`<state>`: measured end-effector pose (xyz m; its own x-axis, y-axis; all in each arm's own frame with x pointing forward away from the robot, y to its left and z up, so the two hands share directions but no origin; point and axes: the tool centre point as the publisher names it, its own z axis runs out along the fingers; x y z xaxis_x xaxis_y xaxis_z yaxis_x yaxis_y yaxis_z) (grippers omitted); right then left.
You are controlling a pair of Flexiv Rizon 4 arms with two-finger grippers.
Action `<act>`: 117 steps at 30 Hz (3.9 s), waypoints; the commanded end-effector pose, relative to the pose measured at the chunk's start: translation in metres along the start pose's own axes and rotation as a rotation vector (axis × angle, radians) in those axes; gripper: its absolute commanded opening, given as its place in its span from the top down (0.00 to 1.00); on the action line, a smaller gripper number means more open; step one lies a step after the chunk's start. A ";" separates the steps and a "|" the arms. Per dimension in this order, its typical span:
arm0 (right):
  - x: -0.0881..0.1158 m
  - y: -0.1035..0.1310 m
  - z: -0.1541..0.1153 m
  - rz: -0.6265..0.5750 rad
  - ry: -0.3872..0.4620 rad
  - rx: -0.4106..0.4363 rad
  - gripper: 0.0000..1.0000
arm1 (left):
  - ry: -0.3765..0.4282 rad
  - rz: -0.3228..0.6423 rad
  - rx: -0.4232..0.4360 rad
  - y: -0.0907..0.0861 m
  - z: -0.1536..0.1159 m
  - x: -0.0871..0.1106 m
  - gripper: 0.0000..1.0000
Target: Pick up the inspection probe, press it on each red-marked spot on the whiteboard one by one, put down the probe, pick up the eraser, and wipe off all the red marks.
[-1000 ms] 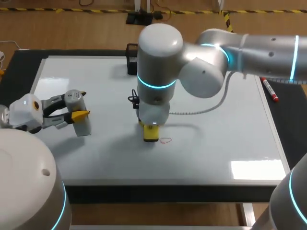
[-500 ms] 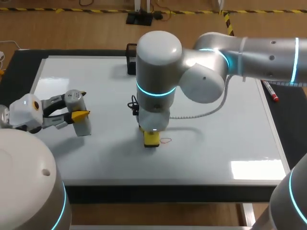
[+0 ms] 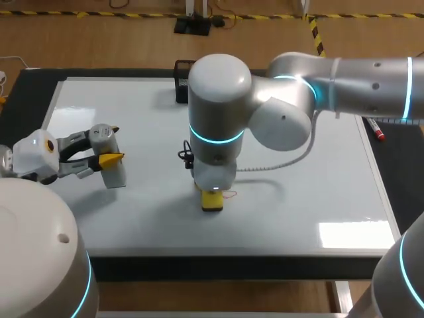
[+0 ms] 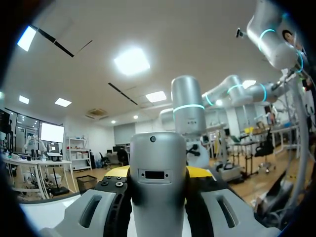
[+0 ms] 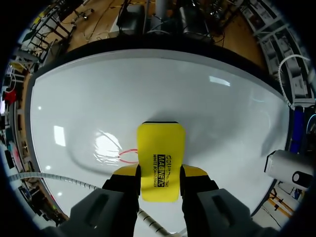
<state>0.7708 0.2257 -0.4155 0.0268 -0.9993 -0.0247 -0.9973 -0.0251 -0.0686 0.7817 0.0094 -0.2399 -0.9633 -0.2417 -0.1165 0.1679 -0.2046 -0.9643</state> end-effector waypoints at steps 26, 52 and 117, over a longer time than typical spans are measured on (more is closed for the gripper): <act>0.078 -0.001 0.007 0.131 0.105 0.014 1.00 | -0.001 0.001 -0.001 -0.001 0.000 0.000 1.00; 0.095 -0.042 -0.039 0.072 0.068 0.060 1.00 | -0.001 0.001 -0.001 -0.001 0.000 0.000 1.00; 0.080 -0.300 -0.008 0.013 0.094 0.021 1.00 | -0.001 0.001 -0.001 -0.001 0.000 0.000 1.00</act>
<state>1.0551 0.1458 -0.3854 0.0069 -0.9985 0.0539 -0.9899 -0.0145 -0.1412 0.7816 0.0095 -0.2398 -0.9634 -0.2416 -0.1164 0.1678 -0.2044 -0.9644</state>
